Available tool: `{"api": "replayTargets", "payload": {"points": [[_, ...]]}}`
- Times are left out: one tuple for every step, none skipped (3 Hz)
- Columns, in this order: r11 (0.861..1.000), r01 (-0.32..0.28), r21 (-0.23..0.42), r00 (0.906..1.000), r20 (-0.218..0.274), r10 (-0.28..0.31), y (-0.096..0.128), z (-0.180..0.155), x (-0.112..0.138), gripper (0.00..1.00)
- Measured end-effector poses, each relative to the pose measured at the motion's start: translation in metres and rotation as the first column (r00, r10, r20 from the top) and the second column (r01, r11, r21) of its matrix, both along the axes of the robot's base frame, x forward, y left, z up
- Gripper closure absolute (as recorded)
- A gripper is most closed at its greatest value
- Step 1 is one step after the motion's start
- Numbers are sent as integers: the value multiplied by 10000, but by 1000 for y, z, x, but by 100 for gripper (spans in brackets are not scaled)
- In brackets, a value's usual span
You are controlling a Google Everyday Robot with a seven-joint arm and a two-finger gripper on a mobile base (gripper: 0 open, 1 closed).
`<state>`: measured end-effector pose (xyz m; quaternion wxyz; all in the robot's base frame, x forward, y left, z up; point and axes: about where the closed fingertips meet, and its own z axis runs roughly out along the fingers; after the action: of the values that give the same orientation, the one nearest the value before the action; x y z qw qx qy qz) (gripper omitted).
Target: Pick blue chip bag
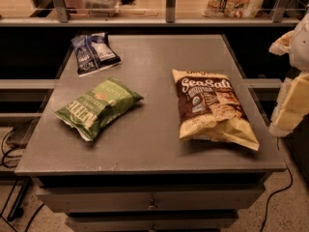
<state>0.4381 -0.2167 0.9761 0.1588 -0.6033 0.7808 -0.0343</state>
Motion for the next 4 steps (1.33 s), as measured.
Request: {"api": "replayTargets", "payload": {"points": [[10000,-3,-60,9999,119,4,0,1,2,0],[9961,55,880,9981,602,-108,2,4,13,0],[9642,-122,2650,9925,1204,-206,6,7,37,0],[8837,-586,4644,9897,1432,-96,42,11,70,0]]}}
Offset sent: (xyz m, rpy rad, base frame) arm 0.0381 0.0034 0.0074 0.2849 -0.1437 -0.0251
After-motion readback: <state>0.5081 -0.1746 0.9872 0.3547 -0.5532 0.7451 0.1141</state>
